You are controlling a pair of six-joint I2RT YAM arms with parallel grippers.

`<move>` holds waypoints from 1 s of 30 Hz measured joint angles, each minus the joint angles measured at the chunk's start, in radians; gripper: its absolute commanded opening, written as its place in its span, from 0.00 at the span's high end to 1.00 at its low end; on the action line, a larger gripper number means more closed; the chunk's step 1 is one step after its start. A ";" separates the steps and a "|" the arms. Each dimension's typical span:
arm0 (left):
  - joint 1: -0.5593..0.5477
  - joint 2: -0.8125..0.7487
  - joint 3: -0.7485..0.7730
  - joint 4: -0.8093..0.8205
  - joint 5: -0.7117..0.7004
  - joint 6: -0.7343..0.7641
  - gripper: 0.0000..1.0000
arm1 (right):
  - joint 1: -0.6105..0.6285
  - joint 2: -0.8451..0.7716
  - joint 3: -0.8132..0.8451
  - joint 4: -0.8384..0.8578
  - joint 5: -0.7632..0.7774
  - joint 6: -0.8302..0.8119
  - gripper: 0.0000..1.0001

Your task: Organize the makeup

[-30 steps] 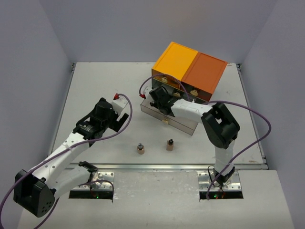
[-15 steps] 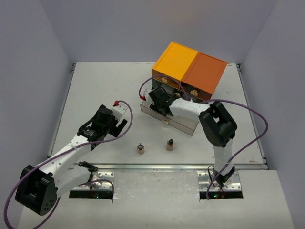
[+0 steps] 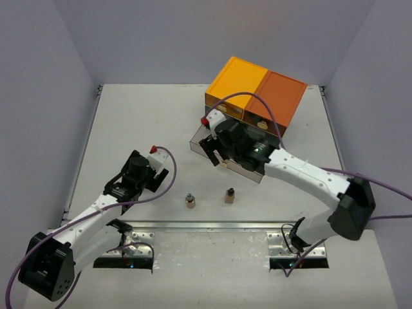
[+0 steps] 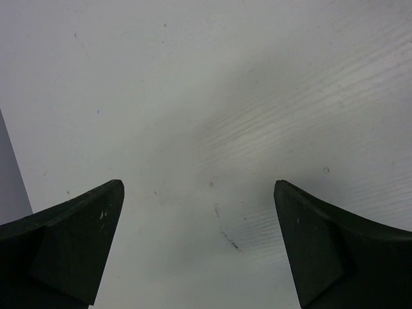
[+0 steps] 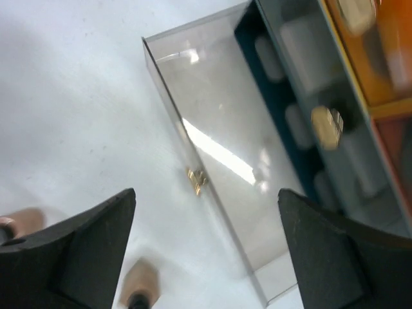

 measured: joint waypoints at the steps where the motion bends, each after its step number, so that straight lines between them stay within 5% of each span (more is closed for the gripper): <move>1: 0.002 -0.003 -0.004 0.003 0.000 0.000 0.00 | -0.002 -0.062 -0.045 0.003 -0.009 0.063 0.06; 10: 0.029 -0.066 -0.054 0.049 -0.016 0.000 0.00 | 0.020 -0.345 -0.448 -0.052 -0.035 0.458 0.05; 23: 0.039 -0.091 -0.071 0.072 -0.044 0.000 0.00 | 0.091 -0.347 -0.573 -0.020 -0.056 0.653 0.10; 27: 0.044 -0.091 -0.071 0.075 -0.052 0.000 0.00 | 0.096 -0.293 -0.584 0.019 -0.060 0.669 0.18; 30: 0.046 -0.091 -0.071 0.075 -0.056 0.000 0.00 | 0.097 -0.260 -0.585 0.051 -0.059 0.674 0.37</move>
